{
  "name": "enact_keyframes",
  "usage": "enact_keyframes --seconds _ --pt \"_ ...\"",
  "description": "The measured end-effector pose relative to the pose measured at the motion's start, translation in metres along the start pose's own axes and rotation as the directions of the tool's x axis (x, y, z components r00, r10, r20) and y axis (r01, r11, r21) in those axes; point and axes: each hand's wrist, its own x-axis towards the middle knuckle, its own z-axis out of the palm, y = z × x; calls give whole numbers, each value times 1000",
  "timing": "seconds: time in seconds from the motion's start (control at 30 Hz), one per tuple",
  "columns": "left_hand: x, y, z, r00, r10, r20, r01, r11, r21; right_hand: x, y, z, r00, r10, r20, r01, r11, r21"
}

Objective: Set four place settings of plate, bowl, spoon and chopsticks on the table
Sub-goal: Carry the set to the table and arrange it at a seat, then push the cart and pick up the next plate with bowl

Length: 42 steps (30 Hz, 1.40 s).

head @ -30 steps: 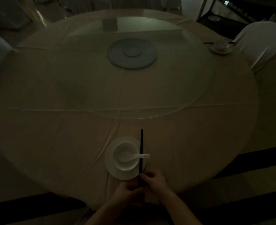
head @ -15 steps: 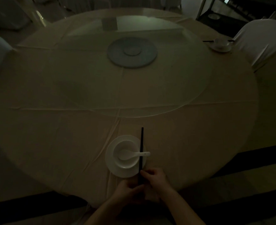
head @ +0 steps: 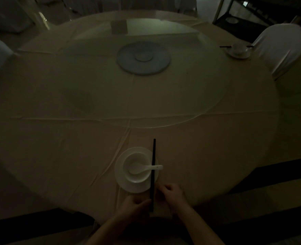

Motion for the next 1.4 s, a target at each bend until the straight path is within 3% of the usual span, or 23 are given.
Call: enact_keyframes --seconds 0.1,0.17,0.23,0.3,0.37,0.43,0.6,0.8,0.9,1.07,1.27,1.4 --pt "-9 -2 -21 996 18 -85 0 978 210 -13 -8 -19 996 -72 -52 48 930 -363" --pt "-19 6 -37 987 39 -154 -6 977 211 -23 -23 -35 972 -235 -25 165 752 -639" --pt "-32 28 -56 948 175 -267 -94 952 291 -34 -49 -51 916 -400 26 275 579 -767" --pt "-49 65 -74 855 385 -347 -188 854 485 -47 -85 -64 851 -523 56 350 482 -803" --pt "-66 103 -85 756 540 -370 -195 726 660 -57 -124 -75 777 -623 90 399 376 -836" --pt "-76 140 -90 677 636 -370 -212 650 730 -68 -160 -83 712 -693 112 437 313 -843" --pt "-95 203 -79 586 750 -305 -356 577 735 -97 -213 -107 639 -746 185 498 218 -839" --pt "-99 264 -47 522 819 -238 -449 502 739 -118 -248 -162 559 -805 199 468 108 -877" --pt "-98 302 -17 459 867 -193 -440 411 798 -125 -261 -206 540 -822 181 422 78 -903" --pt "-87 380 59 419 907 -44 -395 226 890 -127 -269 -313 527 -843 108 330 86 -940" --pt "-42 465 200 337 938 78 -376 58 925 -107 -252 -481 500 -863 -64 194 184 -963" --pt "-15 526 297 277 954 111 -387 5 922 -98 -241 -586 458 -865 -208 113 288 -951"
